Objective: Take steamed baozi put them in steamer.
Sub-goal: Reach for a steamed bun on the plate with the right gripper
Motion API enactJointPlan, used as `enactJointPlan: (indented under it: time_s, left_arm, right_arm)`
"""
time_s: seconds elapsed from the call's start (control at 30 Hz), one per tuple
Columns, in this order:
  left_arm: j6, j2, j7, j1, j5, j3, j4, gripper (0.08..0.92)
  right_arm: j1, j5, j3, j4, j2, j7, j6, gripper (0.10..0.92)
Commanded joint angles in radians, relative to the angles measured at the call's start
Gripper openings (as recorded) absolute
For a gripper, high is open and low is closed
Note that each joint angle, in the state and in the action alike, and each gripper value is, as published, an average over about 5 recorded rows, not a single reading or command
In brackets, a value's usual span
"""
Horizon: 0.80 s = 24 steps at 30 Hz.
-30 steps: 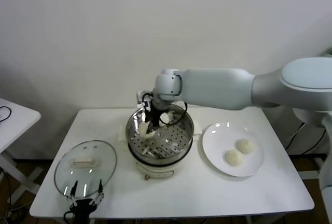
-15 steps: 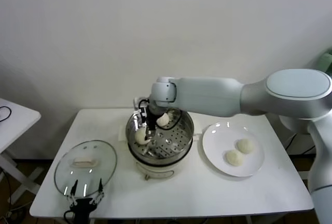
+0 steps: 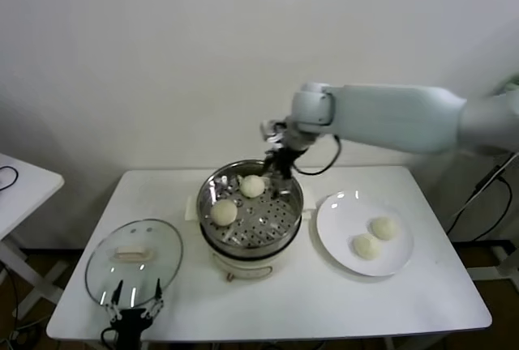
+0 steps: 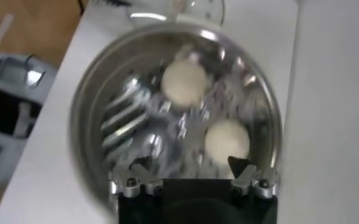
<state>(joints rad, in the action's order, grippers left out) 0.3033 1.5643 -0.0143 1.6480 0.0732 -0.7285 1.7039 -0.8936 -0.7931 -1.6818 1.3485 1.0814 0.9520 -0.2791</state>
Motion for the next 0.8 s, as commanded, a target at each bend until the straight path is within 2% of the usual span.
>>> enactJointPlan:
  time_s: [0.03,0.37,0.8]
  left_arm:
    - [0.000,0.002,0.000,-0.003,0.003,0.002,-0.006,0.823]
    - [0.006,0.010,-0.003,-0.001,0.005,-0.001,-0.017,0.823]
    - [0.008,0.015,-0.005,0.005,0.019,-0.002,-0.027,0.823]
  right_arm:
    - [-0.164,0.162,-0.239,0.142,-0.322,0.130,0.143,0.823]
    - [0.147,0.389,-0.131,0.096,-0.454,0.011,0.082,0.823]
    - [0.485,0.489,0.133,-0.002,-0.425,-0.091,0.019,0.823]
